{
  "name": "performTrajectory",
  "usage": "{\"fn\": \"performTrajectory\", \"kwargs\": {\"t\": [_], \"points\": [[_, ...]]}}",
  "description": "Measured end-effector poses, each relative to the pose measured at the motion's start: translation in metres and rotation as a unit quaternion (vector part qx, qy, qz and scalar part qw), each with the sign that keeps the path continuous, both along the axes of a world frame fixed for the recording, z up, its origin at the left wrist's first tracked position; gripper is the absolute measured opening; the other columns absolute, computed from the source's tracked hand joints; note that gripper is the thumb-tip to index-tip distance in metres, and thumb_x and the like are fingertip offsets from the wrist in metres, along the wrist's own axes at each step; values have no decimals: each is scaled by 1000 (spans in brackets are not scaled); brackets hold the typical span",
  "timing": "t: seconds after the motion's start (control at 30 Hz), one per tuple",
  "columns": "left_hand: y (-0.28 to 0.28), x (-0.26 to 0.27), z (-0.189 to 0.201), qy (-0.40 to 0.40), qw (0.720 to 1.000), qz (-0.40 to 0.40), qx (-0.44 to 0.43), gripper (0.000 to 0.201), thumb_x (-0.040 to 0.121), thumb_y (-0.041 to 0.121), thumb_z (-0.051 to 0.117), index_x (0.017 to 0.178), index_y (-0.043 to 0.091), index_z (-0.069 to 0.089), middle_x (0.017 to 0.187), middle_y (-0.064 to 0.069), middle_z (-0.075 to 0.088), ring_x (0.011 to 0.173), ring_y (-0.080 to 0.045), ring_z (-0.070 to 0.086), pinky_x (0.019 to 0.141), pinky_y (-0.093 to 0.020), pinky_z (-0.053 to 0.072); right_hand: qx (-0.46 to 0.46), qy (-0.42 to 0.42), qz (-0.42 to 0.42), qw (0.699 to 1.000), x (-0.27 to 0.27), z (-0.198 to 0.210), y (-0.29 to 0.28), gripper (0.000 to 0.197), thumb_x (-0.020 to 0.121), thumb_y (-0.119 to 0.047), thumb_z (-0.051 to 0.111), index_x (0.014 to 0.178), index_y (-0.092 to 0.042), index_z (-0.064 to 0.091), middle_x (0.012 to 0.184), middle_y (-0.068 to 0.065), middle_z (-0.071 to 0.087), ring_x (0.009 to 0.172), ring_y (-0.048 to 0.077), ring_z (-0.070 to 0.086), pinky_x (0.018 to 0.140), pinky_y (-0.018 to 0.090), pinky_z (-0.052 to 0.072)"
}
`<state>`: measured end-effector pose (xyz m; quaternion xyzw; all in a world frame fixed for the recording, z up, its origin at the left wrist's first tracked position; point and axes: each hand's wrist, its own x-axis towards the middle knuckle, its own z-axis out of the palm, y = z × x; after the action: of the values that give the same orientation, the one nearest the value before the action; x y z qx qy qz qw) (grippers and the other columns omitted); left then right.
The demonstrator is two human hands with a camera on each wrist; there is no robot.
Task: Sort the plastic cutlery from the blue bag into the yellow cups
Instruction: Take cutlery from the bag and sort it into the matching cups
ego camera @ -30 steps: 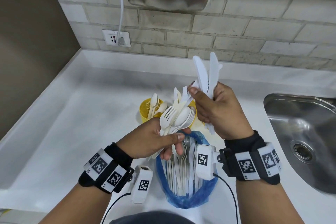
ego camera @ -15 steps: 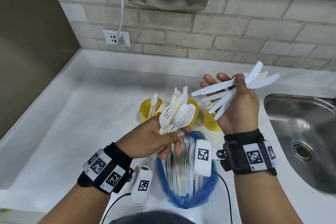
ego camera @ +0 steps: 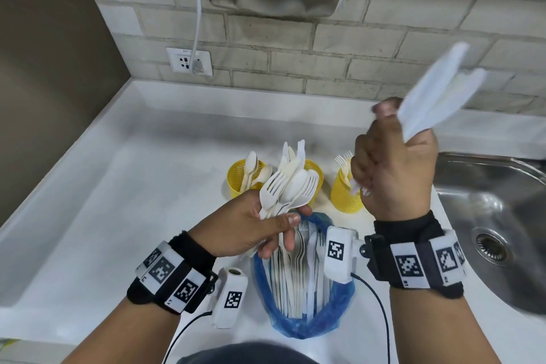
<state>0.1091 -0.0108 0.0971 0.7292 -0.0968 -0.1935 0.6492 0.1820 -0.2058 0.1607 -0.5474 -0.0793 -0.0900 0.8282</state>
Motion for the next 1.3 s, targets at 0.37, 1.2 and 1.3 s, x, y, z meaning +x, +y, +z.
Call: {"fn": "performTrajectory", "kwargs": {"t": [0.37,1.2,1.3], "points": [[2,-2,4,-45,999,10,10,20,104,19,58,98,34,72,78,-10,74,44,-15,51,52,-30,46,-417,-83,142,894,-11,-3,6,15,89,-26,80,83,-16,72,75,3,73,67,14,68,65,29,54],[5,0,-2,-23,999,29,-19,23,101,29,57,117,17,69,65,-5,53,46,-13,37,44,-24,30,-275,-1,123,953,-13,-10,14,20,103,-12,59,98,3,71,45,-16,53,39,2,49,46,9,35],[6,0,-2,-29,999,31,-17,23,103,27,56,119,19,69,66,-6,50,47,-13,36,45,-24,30,-214,4,86,973,-12,-11,17,21,106,-14,55,96,-3,71,47,-12,46,40,6,38,45,21,32]]}}
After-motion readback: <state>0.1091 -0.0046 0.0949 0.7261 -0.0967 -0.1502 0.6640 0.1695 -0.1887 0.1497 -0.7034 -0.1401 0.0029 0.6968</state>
